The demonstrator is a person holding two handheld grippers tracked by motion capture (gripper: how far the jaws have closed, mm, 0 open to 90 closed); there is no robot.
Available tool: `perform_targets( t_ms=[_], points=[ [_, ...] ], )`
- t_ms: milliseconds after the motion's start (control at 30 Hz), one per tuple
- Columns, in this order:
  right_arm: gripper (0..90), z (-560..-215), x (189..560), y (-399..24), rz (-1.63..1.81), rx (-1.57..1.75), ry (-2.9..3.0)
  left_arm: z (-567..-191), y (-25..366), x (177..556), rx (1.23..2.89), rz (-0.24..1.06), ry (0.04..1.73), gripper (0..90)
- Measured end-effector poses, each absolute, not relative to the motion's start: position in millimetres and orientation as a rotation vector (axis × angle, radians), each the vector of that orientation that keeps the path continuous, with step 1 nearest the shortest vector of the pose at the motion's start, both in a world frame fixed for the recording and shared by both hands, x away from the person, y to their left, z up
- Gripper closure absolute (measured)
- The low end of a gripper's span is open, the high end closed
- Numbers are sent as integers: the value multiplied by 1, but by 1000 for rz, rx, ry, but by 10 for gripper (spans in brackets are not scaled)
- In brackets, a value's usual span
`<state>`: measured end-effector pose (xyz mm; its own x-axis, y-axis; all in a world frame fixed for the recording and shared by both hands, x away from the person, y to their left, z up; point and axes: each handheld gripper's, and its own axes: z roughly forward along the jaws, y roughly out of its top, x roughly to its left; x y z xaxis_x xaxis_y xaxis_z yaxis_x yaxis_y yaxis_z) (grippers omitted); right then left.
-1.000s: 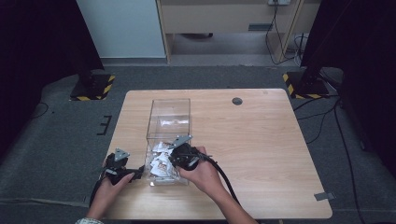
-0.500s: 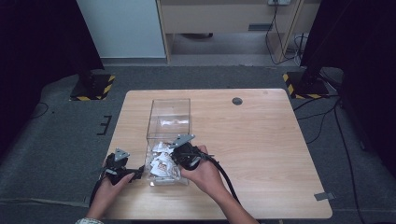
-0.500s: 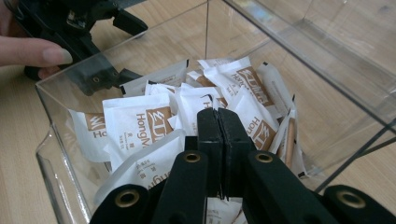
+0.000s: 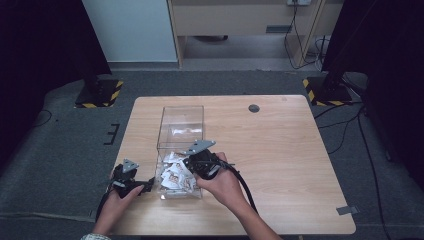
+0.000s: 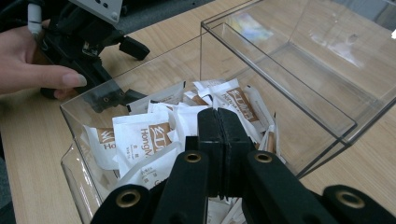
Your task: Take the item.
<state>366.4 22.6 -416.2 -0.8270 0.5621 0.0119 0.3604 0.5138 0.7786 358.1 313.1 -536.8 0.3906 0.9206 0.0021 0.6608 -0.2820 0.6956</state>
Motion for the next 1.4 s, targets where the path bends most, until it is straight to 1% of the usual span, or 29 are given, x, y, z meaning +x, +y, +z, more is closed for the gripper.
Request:
perform_targets(
  t_ms=[933,1400],
  points=[
    [896,-392,368,-2,1276,804,2447,-537,313,358,2040,548,1349,0],
    [896,-388,369,-11,1269,812,2427,-537,313,358,2040,548,1349,0]
  ],
)
